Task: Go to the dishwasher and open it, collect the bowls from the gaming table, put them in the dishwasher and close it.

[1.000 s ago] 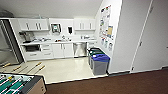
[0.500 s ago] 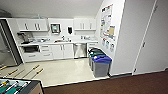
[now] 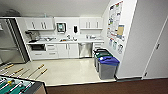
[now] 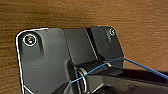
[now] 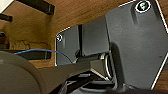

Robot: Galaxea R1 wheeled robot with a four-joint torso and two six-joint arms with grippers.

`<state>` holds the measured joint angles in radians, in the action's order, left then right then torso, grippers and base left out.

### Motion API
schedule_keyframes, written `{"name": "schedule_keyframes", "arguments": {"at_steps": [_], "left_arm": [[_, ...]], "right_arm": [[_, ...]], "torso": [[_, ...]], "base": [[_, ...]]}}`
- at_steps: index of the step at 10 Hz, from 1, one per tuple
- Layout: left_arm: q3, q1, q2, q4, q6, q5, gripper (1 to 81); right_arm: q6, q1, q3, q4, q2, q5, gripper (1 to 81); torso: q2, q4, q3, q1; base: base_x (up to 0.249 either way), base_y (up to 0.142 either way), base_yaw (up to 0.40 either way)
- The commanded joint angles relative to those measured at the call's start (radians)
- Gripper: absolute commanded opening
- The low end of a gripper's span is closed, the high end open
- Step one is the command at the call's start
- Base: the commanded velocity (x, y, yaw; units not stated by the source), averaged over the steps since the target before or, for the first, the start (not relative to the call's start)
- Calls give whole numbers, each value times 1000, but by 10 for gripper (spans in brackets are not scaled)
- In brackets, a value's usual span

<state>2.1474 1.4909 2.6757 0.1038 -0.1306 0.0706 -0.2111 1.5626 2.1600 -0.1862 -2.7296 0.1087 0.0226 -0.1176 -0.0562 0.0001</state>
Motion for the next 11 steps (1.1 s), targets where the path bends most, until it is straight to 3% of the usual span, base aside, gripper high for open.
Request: {"name": "schedule_keyframes", "arguments": {"at_steps": [1, 2, 3, 4, 6, 7, 8, 9, 11], "left_arm": [[-15, -54, -19, -4, -4, -54, 811], [-15, -54, -19, -4, -4, -54, 811], [-14, -54, -20, -3, -4, -54, 811], [-14, -54, -20, -3, -4, -54, 811], [-15, -54, -20, -3, -4, -54, 811], [-14, -54, -20, -1, -4, -54, 811], [-15, -54, -20, -1, -4, -54, 811], [-14, -54, -22, -1, -4, -54, 811], [-14, -54, -22, -1, -4, -54, 811]], "right_arm": [[-4, -48, -17, 2, 15, -43, 811], [-4, -48, -17, 2, 15, -41, 811], [-4, -48, -17, 2, 15, -41, 811], [-4, -48, -17, 5, 17, -24, 811], [-4, -48, -17, 4, 17, -20, 811], [-4, -48, -17, 4, 17, -20, 811], [-4, -48, -16, 4, 17, -20, 811], [-5, -52, -17, 5, 17, -20, 811], [-5, -52, -17, 7, 18, -20, 811]], "torso": [[0, -1, 0, 0], [0, 6, 0, 0], [0, 4, 0, 0], [0, 67, 0, 0], [0, 81, 0, 0], [0, 38, 0, 0], [0, 60, 0, 0], [0, 71, 0, 0], [0, 71, 0, 0]], "base": [[182, 0, 0], [181, 0, 0], [180, 0, 0], [179, 0, 0], [179, 0, 0], [178, 0, 0], [178, 0, 0], [179, 0, 0], [178, 0, 0]]}}
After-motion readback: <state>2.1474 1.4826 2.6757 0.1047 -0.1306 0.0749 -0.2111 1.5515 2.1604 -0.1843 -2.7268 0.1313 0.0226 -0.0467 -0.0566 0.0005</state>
